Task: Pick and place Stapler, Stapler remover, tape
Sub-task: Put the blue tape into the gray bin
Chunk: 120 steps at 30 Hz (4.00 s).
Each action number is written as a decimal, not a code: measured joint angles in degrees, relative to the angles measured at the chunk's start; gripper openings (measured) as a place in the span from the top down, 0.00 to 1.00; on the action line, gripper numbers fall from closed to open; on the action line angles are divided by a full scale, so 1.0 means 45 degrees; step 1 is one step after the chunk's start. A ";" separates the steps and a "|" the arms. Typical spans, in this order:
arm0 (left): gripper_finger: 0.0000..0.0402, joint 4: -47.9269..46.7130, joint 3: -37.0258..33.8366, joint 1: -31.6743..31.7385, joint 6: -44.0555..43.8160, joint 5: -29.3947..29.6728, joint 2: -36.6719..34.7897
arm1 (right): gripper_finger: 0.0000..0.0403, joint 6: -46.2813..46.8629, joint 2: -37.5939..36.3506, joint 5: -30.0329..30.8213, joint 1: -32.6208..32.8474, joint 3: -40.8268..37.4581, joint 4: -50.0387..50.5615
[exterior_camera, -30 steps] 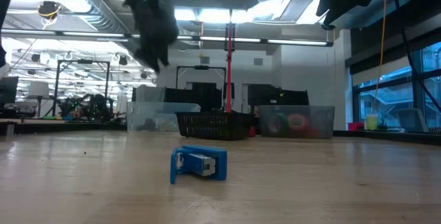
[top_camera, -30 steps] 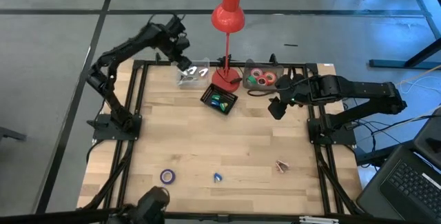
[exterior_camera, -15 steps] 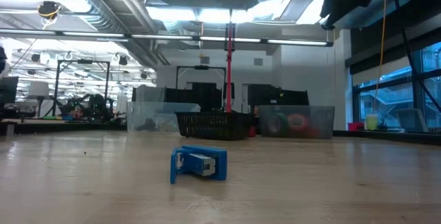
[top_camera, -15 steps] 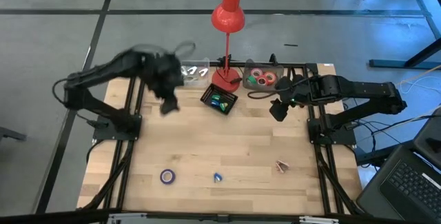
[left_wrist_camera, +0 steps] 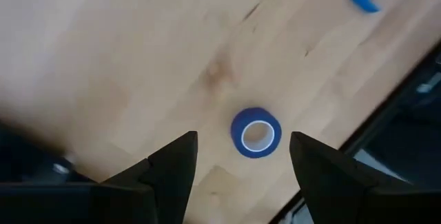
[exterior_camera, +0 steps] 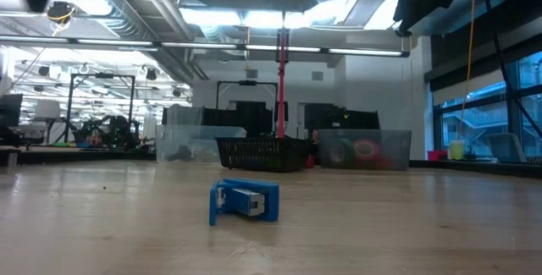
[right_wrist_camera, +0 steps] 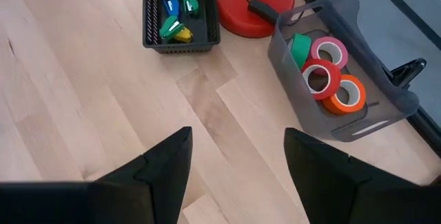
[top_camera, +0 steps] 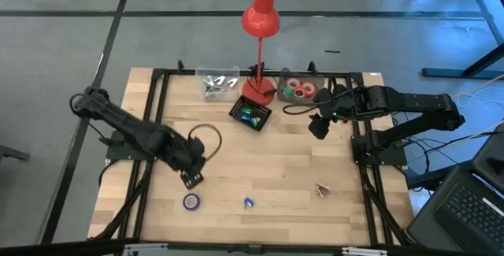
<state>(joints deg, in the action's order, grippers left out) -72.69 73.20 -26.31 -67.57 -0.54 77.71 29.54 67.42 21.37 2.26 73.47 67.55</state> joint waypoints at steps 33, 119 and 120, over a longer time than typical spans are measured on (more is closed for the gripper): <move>0.43 0.3530 -0.1402 -0.3178 -0.1240 -0.0860 0.6311 | 0.43 -0.0282 0.0000 -0.0667 0.0189 0.0000 0.0000; 0.39 1.7266 0.1581 0.9402 1.0744 -0.2924 0.3994 | 0.90 -0.1493 -0.1540 -0.2058 0.0442 0.0000 -0.5807; 0.38 1.6231 0.1581 0.9553 1.0659 -0.2911 0.3703 | 0.90 -0.1320 -0.1675 -0.1821 0.0442 0.0000 -0.5266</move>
<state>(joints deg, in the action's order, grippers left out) 0.35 80.31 16.67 -19.60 -13.64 94.38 23.60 59.88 13.18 4.25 73.47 43.85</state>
